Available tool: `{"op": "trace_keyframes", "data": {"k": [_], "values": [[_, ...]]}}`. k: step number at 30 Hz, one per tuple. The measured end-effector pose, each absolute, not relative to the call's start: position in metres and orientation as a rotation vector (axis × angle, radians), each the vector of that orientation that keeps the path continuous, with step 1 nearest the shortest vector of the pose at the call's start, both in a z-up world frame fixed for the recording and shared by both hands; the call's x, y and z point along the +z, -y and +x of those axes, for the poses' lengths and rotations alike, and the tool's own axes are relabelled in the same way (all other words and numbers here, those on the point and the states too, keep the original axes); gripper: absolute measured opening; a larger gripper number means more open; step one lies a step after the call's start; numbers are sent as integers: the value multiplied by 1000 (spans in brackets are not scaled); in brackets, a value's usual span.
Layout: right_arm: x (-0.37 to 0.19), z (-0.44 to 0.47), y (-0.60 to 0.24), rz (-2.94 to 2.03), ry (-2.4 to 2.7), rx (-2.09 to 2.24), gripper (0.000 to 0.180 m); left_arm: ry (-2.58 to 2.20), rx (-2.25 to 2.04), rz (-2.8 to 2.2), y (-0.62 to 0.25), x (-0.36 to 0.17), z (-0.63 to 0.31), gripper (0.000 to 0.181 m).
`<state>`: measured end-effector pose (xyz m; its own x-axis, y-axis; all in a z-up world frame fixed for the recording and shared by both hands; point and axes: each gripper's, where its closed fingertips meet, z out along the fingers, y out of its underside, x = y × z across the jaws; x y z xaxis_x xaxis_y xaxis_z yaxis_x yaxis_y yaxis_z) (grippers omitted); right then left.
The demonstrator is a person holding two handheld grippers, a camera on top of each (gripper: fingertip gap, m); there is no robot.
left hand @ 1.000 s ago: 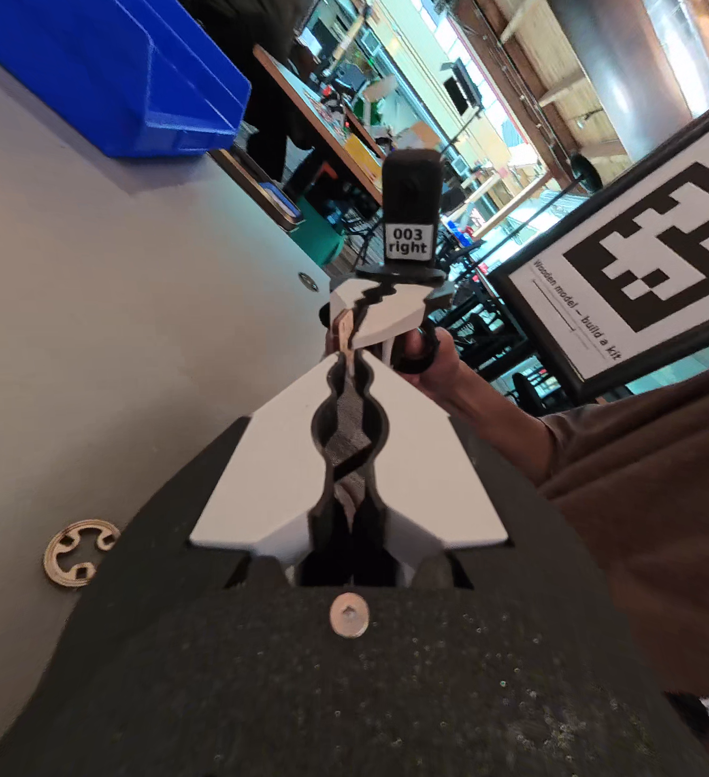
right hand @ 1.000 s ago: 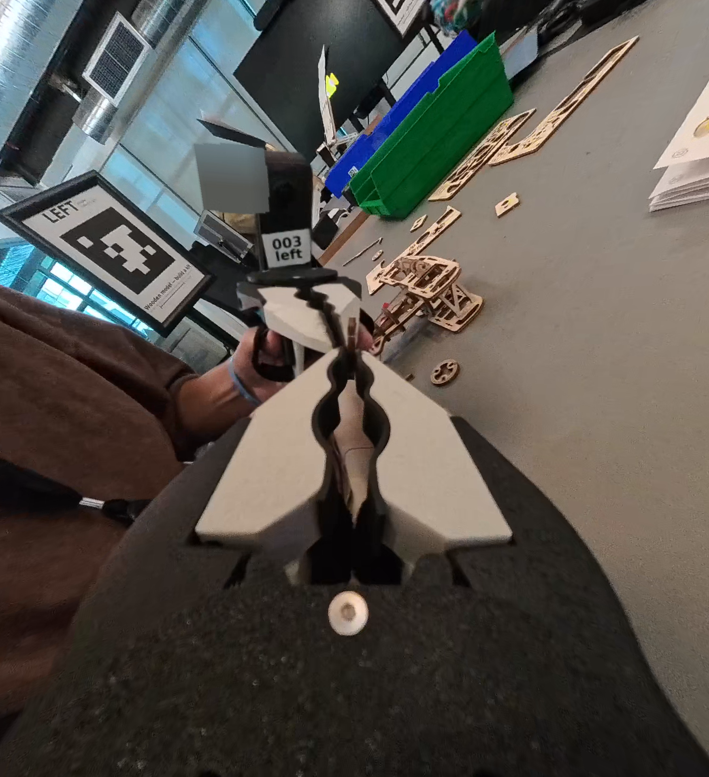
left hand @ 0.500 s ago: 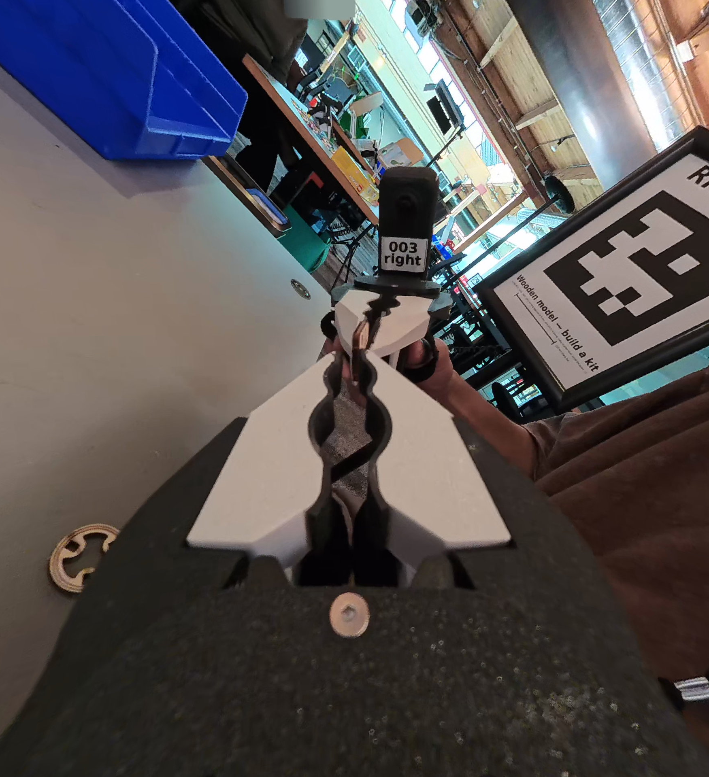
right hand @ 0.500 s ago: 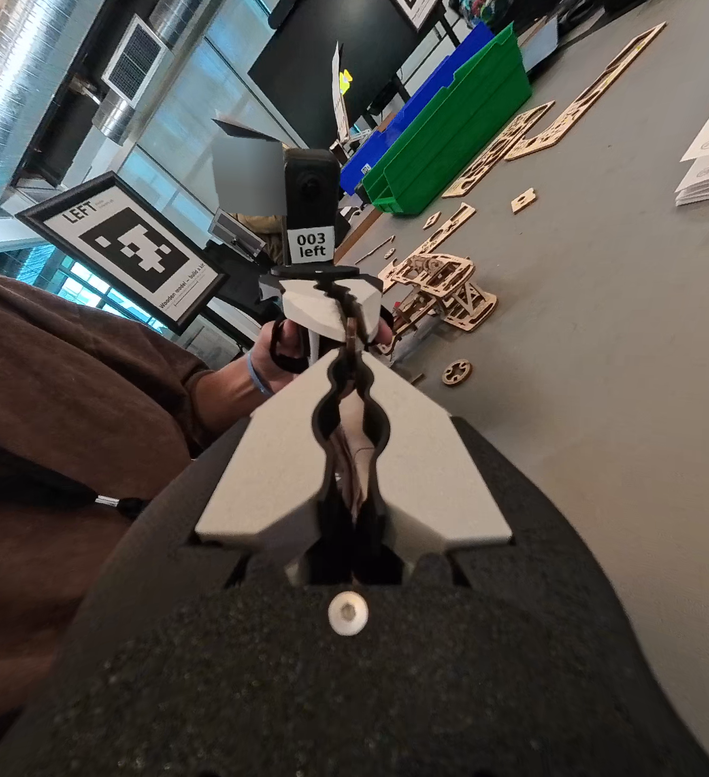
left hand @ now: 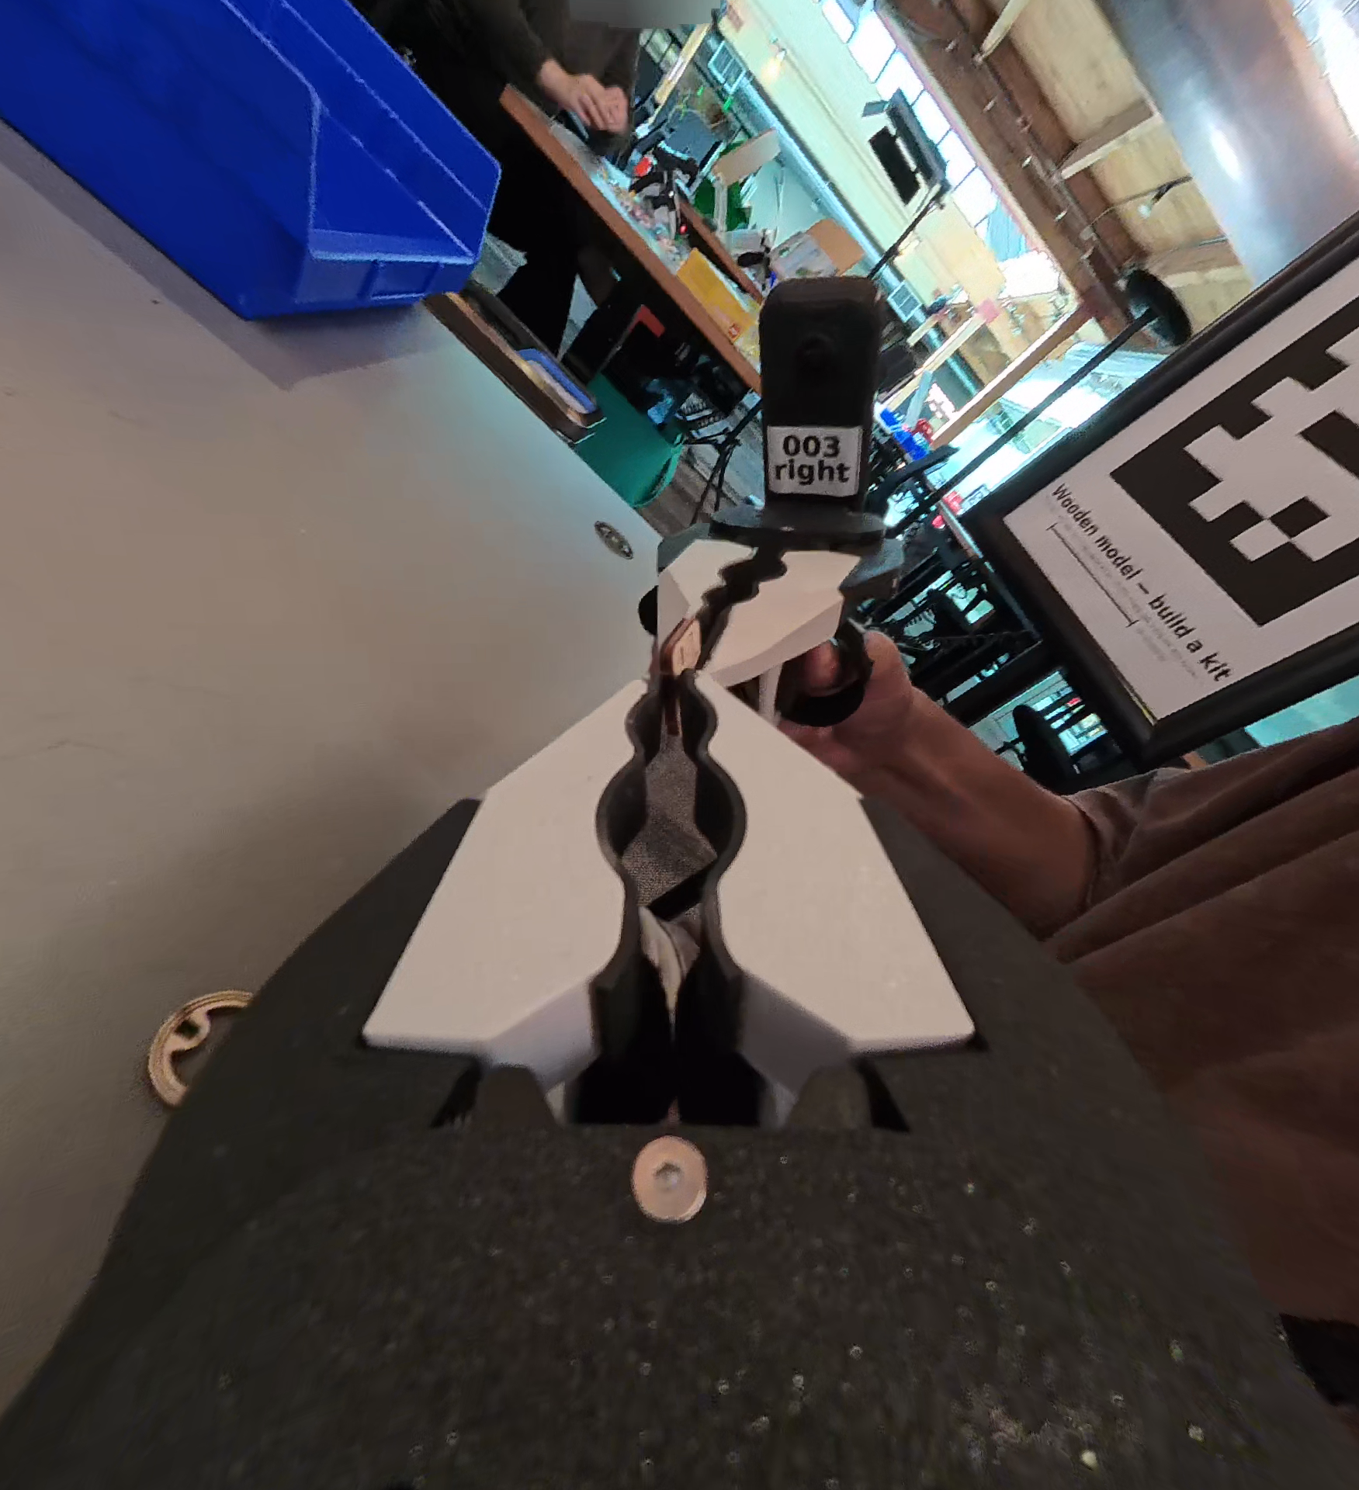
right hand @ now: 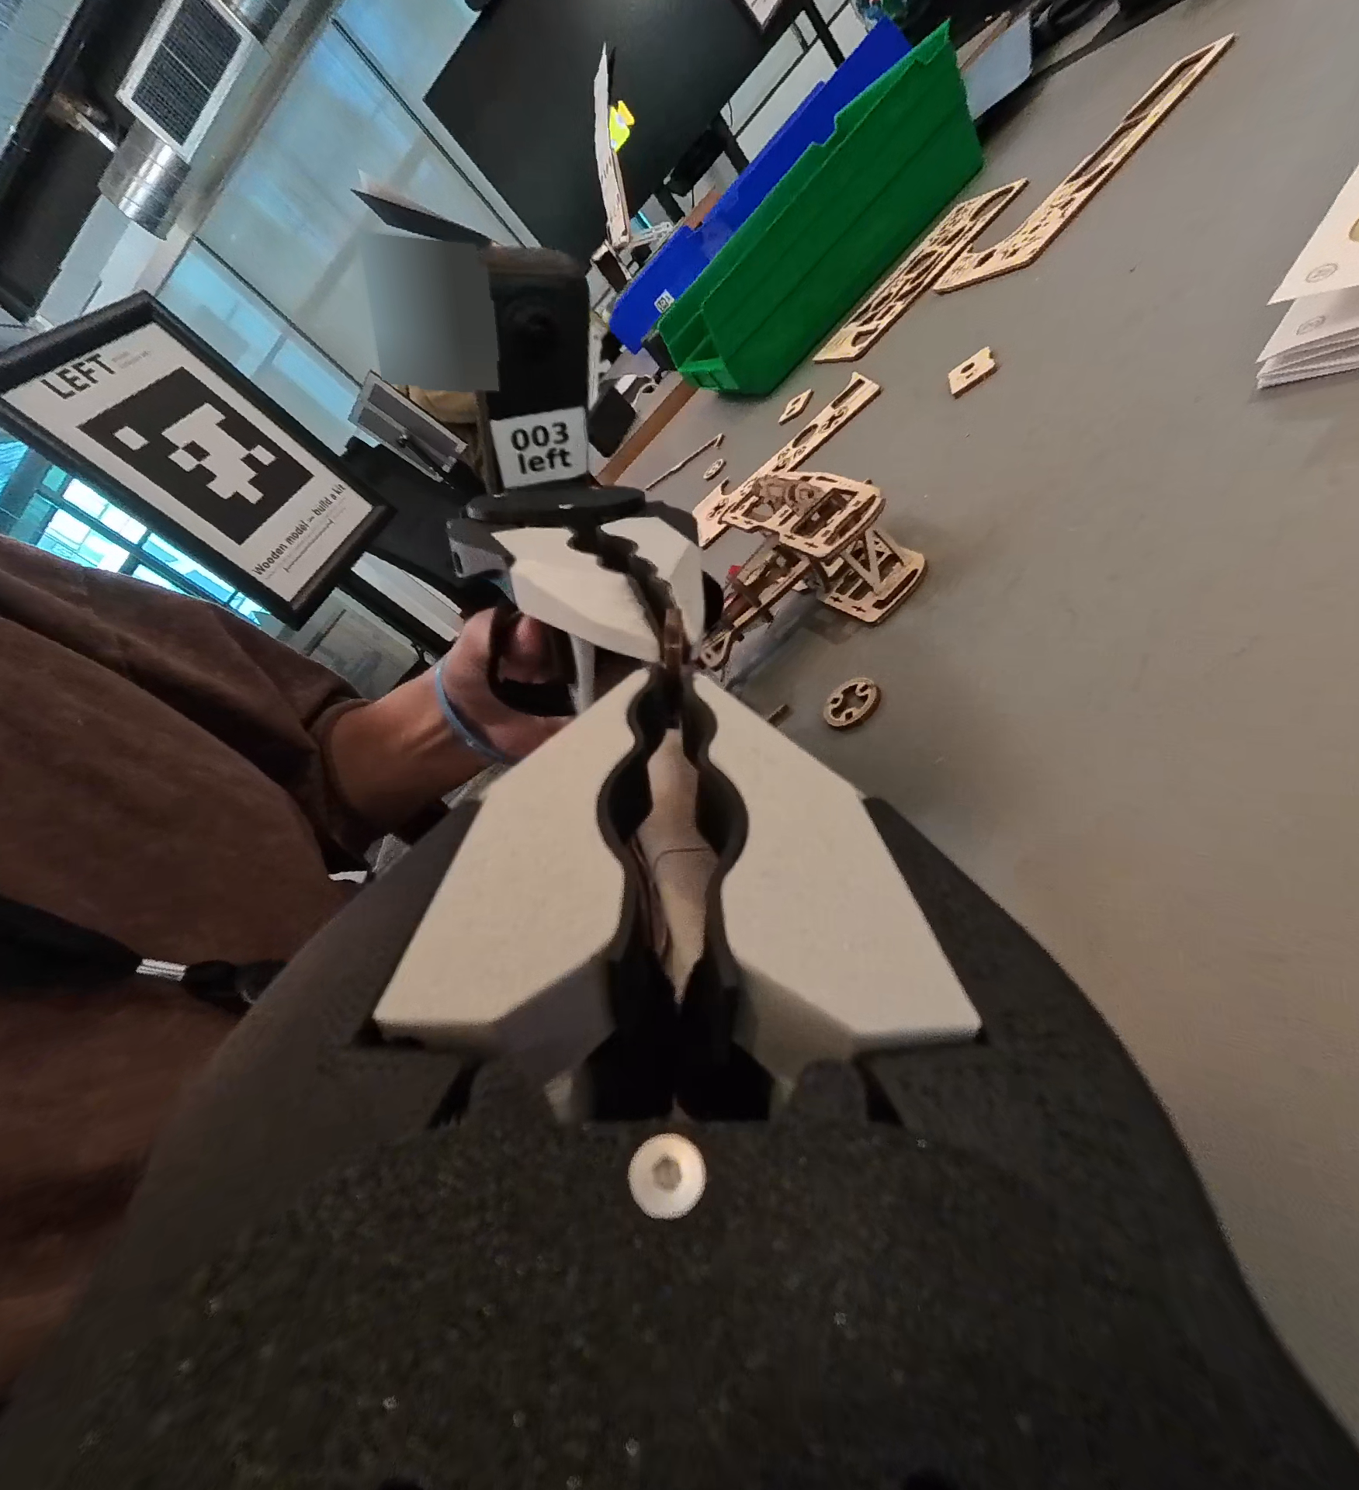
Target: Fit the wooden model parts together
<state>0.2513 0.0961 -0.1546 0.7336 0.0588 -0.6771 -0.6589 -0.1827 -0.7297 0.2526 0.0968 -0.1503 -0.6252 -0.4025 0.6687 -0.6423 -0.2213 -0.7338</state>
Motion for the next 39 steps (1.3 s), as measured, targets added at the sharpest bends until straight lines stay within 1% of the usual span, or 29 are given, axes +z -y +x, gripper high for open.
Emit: {"op": "trace_keyframes", "data": {"k": [3,15,18,20,24,25,26,29,31,32,39], "values": [[-155,252,-97,-1642,-498,679,2,1833,1945,1277,-98,-150,253,1],[-167,258,-106,-1692,-567,543,2,2308,1872,1668,-105,-168,266,0],[-171,262,-106,-1708,-579,507,2,2339,1864,1728,-104,-172,269,0],[-173,267,-103,-1679,-599,541,1,2280,1875,1708,-103,-173,271,0],[-157,275,-92,-1513,-618,655,1,1890,1969,1565,-104,-162,272,0],[-151,276,-90,-1474,-616,686,1,1833,1973,1545,-106,-162,271,5],[-148,276,-90,-1453,-615,700,1,1812,1970,1494,-104,-161,268,9],[-146,269,-98,-1458,-580,707,1,1850,1958,1282,-83,-158,254,13],[-148,266,-101,-1475,-569,679,1,1837,1972,1222,-75,-156,252,10],[-150,265,-101,-1488,-567,689,1,1815,1996,1214,-75,-154,253,0],[-174,268,-92,-1608,-584,662,1,1612,1990,1286,-82,-160,260,0]]}}
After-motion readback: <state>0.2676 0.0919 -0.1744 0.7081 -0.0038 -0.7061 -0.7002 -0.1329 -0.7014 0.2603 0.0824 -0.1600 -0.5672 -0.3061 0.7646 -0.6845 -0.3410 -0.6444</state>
